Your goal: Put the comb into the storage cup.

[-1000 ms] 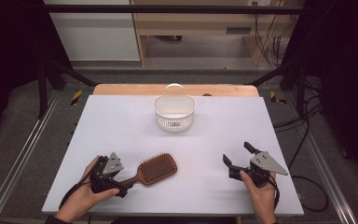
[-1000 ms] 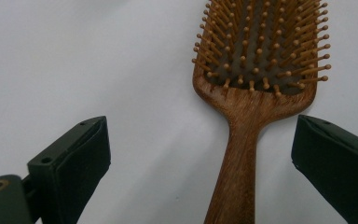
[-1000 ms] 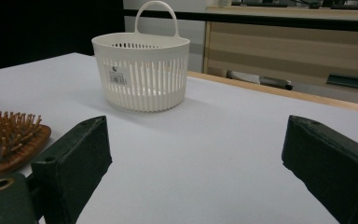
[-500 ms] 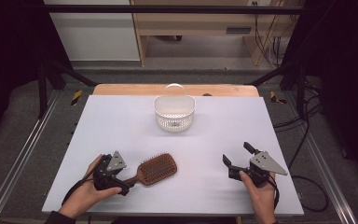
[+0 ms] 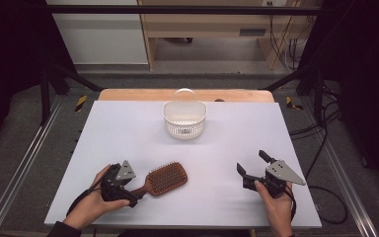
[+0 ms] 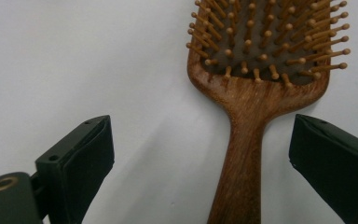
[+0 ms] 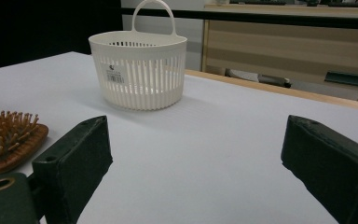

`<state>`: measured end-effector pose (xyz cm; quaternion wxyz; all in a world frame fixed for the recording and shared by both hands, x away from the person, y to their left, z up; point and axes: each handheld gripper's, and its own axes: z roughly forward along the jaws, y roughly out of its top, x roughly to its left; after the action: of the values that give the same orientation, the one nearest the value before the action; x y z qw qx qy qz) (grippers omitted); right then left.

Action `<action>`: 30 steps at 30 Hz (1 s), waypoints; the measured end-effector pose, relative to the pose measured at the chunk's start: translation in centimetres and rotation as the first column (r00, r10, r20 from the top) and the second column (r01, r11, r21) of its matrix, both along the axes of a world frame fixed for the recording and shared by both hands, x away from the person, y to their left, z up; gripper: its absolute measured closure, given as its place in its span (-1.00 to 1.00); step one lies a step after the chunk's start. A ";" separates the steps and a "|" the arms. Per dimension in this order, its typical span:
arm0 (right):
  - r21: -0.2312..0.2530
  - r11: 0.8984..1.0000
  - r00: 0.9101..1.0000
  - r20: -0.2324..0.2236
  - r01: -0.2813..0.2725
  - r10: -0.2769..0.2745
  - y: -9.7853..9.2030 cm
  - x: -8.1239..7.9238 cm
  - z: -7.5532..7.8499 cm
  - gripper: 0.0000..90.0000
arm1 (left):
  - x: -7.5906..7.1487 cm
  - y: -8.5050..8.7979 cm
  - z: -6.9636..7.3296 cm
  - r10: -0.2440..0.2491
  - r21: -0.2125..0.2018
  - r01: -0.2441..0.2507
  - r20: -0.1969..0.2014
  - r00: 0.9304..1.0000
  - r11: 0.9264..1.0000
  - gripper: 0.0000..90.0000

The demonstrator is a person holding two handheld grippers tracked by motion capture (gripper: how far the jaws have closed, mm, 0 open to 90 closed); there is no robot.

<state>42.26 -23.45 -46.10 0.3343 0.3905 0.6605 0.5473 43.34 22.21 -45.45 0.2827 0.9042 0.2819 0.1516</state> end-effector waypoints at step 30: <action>0.004 1.000 1.000 -0.022 -0.017 0.017 0.1 0.1 -0.1 -0.80 | -0.1 -1.8 0.6 -0.089 0.118 0.105 -0.133 0.987 0.988 0.28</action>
<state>42.34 -23.37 -46.25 0.3216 0.3916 0.6663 0.5471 43.23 20.45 -44.80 0.2144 0.9406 0.2450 0.0969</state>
